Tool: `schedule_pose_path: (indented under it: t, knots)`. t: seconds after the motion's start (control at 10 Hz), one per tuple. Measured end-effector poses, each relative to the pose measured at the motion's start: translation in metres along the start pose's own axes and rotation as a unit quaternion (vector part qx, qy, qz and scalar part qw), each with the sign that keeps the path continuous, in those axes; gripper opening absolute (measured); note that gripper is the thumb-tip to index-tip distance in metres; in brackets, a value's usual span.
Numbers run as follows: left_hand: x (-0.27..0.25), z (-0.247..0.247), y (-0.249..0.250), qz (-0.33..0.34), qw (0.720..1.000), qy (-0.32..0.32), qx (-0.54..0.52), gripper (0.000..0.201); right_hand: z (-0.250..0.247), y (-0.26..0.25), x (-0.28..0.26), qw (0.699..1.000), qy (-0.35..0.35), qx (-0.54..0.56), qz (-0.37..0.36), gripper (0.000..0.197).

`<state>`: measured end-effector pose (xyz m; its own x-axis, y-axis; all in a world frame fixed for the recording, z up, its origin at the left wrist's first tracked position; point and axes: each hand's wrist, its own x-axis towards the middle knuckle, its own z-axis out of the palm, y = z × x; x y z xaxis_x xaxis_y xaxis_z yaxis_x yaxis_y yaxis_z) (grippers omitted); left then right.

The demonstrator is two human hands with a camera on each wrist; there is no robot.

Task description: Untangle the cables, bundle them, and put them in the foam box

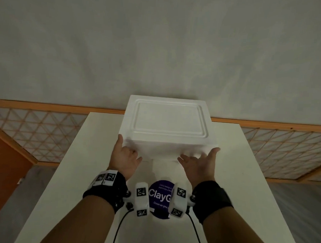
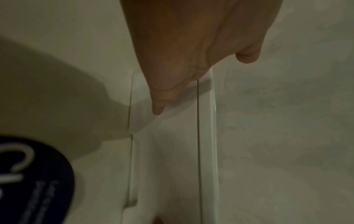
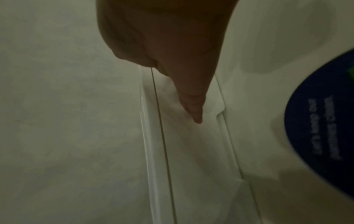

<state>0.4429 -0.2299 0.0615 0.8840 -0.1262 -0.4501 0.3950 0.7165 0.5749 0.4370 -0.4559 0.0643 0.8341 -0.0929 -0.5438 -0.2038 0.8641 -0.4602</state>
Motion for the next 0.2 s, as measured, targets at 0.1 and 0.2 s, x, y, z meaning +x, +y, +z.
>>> schedule_pose_path:
  t: [0.1, 0.2]
  knots:
    - [-0.014, -0.011, -0.005, -0.002, 0.997, 0.053, 0.062, 0.078, -0.017, -0.002, -0.008, 0.996, 0.008, -0.092, -0.004, 0.085]
    - [-0.056, -0.024, -0.017, -0.013, 0.979, 0.098, 0.179, 0.053, -0.041, -0.005, -0.034, 0.98, -0.01, -0.193, -0.034, 0.063]
